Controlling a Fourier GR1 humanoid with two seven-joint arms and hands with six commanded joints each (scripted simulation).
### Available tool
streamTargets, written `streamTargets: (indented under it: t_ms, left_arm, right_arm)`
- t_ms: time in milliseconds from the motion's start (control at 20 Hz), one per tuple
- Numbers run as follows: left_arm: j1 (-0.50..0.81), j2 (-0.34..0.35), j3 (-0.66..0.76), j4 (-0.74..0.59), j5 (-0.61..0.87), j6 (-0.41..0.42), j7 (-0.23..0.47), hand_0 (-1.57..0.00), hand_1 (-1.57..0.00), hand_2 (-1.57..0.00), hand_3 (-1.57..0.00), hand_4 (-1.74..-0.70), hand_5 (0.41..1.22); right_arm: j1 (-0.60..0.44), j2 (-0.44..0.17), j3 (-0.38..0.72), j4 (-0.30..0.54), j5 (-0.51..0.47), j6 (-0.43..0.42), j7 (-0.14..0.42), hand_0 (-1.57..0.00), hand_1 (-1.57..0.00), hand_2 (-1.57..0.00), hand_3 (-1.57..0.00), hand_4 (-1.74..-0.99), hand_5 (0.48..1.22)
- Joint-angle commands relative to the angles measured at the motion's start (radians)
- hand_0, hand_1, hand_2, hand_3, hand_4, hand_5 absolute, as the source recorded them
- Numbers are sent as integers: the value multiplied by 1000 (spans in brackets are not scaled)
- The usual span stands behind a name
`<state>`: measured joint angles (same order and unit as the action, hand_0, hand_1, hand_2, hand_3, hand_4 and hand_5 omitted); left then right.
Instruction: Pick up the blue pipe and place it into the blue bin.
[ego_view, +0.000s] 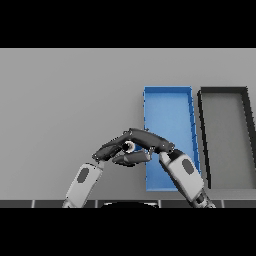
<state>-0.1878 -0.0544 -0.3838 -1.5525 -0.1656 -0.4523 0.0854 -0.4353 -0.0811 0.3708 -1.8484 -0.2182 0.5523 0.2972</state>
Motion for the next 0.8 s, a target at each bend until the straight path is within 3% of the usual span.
streamTargets:
  t_ms: [0, 200, 300, 500, 600, 750]
  left_arm:
    - [-9, -1, 8, 4, 5, 0, 15, -40, -38, -37, -29, -968, 557]
    - [-3, 1, 7, 3, 0, 5, 34, -16, -15, -14, -11, -969, 512]
    - [-3, -14, -7, 12, -14, 17, 36, -10, -9, -9, -7, -971, 493]
    - [-11, -15, 2, 20, -16, 23, 41, -3, -3, -3, -2, -961, 475]
    - [4, -7, -8, 12, -19, 15, 29, -2, -2, -2, -1, -954, 474]
    - [19, 17, -7, -16, -15, 5, 1, 0, 0, 0, 0, -947, 468]
  right_arm:
    - [-7, 9, -10, -1, -8, -13, 13, -1571, -1571, -1571, -1570, -1498, 1220]
    - [-63, 32, -63, -5, -103, -34, 69, -1571, -1571, -1571, -1571, -1495, 1221]
    - [-105, 31, -96, -21, -200, -59, 171, -1571, -1571, -1571, -1571, -1494, 1221]
    - [-282, -5, -209, -24, -385, -175, 282, -1571, -1571, -1571, -1571, -1496, 1221]
    - [-356, -25, -268, 2, -436, -217, 275, -1571, -1571, -1571, -1571, -1497, 1221]
    - [-460, -64, -357, 91, -387, -291, 237, -1571, -1571, -1571, -1571, -1498, 1221]
